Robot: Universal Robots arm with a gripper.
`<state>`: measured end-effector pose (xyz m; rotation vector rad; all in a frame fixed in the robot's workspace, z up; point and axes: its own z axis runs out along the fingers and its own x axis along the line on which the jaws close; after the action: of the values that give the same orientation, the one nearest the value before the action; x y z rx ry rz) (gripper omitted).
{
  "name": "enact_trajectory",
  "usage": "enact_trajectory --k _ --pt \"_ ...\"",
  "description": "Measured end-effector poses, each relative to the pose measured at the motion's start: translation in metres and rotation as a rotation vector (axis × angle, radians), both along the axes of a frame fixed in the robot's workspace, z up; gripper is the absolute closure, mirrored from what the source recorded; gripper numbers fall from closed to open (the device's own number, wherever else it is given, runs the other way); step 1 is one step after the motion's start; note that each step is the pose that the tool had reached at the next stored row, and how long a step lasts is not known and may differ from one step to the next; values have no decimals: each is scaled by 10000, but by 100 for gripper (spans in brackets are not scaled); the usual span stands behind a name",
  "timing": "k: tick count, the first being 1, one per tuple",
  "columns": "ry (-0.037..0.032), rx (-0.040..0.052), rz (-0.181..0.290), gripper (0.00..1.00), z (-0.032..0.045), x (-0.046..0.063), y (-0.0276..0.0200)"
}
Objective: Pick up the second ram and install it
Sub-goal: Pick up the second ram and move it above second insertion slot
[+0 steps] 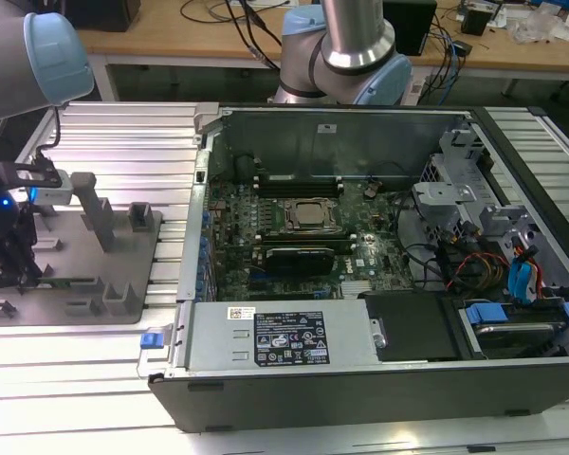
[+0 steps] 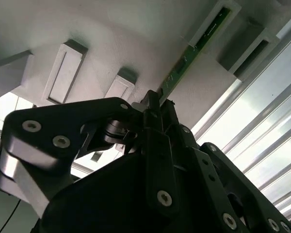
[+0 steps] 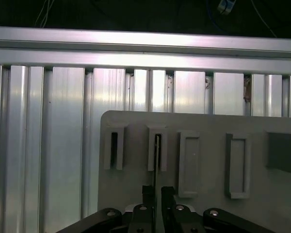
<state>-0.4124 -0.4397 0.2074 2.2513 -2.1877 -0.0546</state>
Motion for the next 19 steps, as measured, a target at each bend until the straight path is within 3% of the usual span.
enact_trajectory --k 3,4,7,9,11,17,19 --pt "0 0 0 83 0 0 1" --pt "0 0 0 91 0 0 1" --pt "0 0 0 91 0 0 2" --pt "1 -2 -461 91 -3 0 3" --pt "-1 0 -501 91 -2 0 2" --pt "-4 1 -501 91 139 0 2" --pt "-3 0 -502 91 141 0 2"
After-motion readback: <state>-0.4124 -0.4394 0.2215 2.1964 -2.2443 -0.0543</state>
